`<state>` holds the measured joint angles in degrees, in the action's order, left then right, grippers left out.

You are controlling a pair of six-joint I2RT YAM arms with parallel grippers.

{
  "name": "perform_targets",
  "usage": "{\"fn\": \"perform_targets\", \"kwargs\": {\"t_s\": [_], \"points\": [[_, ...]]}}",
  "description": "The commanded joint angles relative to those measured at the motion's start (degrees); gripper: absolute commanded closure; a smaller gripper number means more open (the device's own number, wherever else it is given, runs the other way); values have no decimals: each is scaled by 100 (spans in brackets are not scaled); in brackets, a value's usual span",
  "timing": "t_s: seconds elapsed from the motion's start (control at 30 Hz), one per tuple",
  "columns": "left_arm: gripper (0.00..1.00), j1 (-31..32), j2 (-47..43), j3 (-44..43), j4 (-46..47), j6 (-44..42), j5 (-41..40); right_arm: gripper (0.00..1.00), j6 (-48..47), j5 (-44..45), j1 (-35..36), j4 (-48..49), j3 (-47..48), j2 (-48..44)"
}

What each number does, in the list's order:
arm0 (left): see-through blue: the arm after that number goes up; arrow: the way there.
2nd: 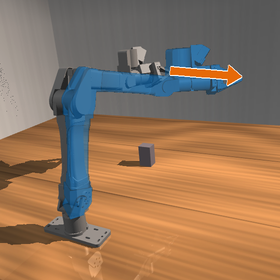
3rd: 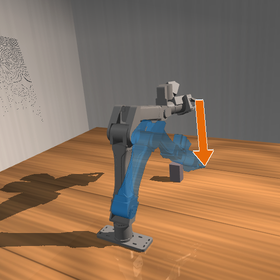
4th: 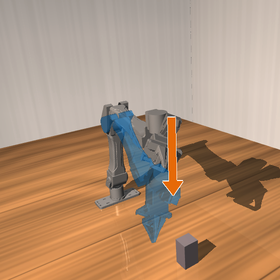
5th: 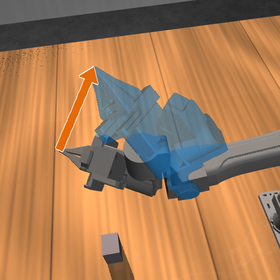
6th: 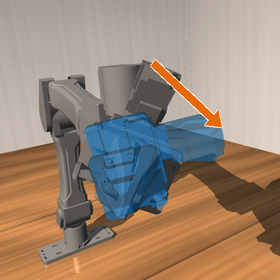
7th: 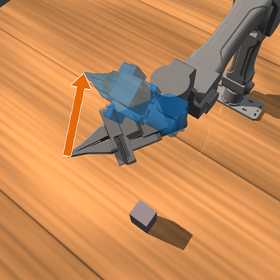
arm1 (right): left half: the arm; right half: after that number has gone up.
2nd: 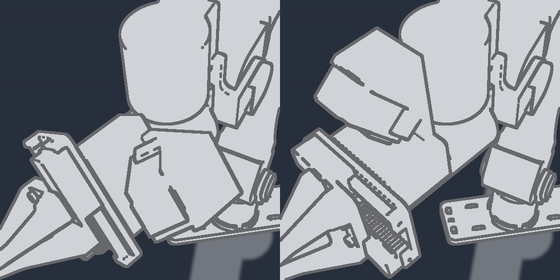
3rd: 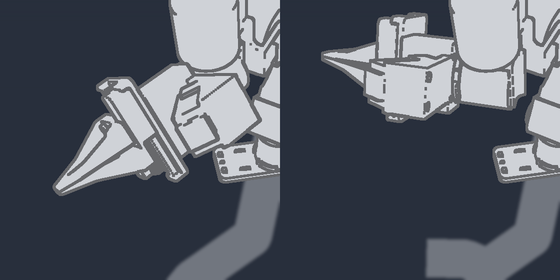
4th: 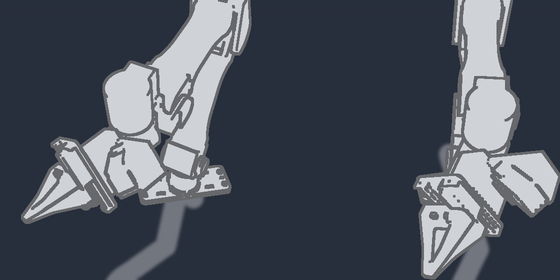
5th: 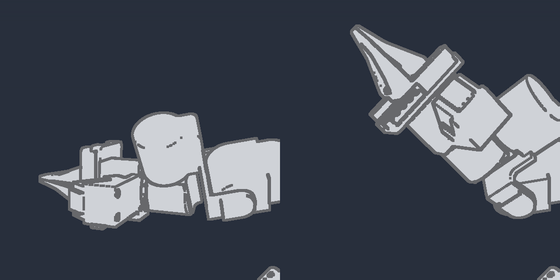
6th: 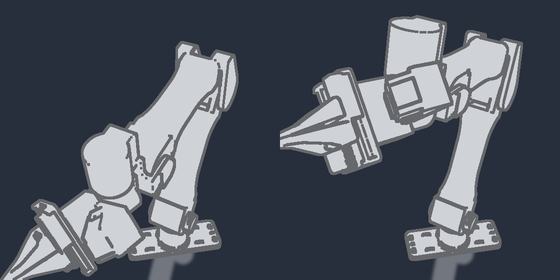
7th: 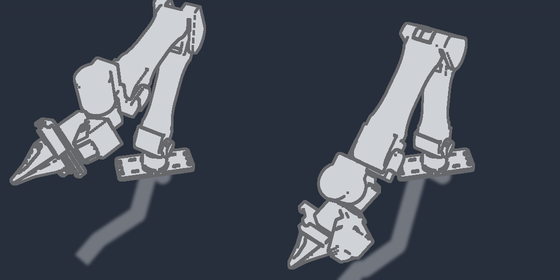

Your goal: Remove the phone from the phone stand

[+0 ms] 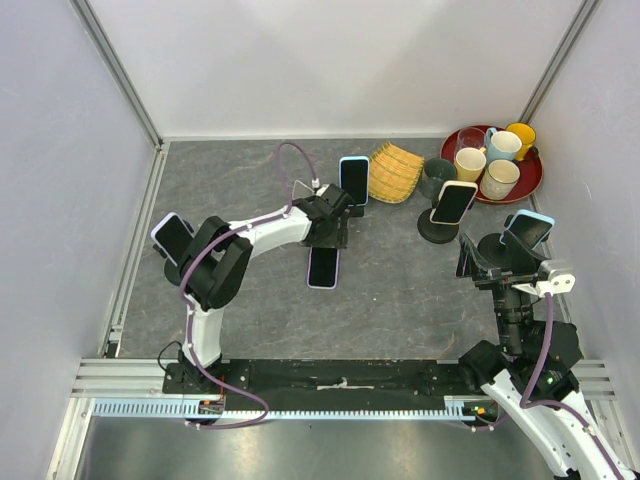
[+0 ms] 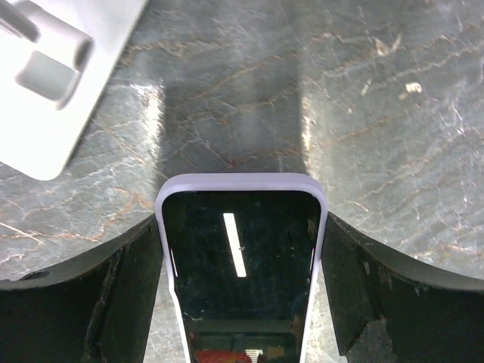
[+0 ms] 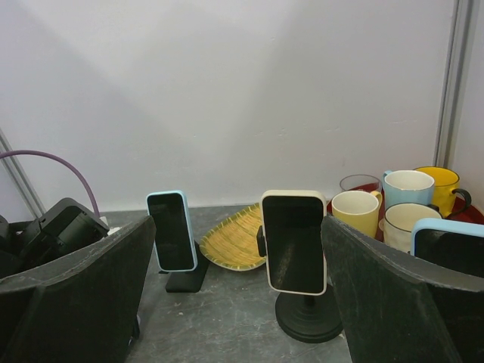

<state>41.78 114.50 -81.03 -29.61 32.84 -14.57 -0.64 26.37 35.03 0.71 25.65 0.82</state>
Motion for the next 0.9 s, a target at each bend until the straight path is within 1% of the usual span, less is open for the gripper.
{"fn": "perform_targets", "kwargs": {"t_s": [0.0,0.1,0.17,0.2,0.23,0.27,0.33,0.37,0.4,0.43,0.7,0.8,0.83,0.87], "points": [[62,-223,37,-44,464,100,-257,2,38,-27,22,52,116,32],[60,-223,151,-228,473,56,-248,2,29,-53,22,43,125,76],[51,-223,204,-307,491,47,-204,2,12,-53,22,43,125,85],[51,-232,257,-334,517,47,-187,2,3,-62,22,35,125,94],[43,-232,266,-351,508,47,-178,2,3,-53,22,34,125,94],[39,-232,275,-352,517,56,-169,2,3,-53,22,34,125,94],[28,-232,231,-317,517,73,-134,2,-6,-53,22,34,125,120],[23,-232,187,-299,517,82,-125,2,-6,-53,22,43,125,146],[23,-232,152,-255,526,91,-125,2,-6,-79,22,43,125,155],[17,-232,30,-168,569,100,-134,2,-15,-97,22,52,125,164],[2,-232,-858,79,781,109,94,2,-23,-307,13,-18,186,445],[2,-232,-1350,149,790,38,287,2,3,-510,13,-53,361,682],[2,-232,-1508,184,807,-23,331,2,46,-597,22,-236,440,848],[2,-232,-1875,211,798,-75,332,2,47,-650,22,-299,519,963]]}}
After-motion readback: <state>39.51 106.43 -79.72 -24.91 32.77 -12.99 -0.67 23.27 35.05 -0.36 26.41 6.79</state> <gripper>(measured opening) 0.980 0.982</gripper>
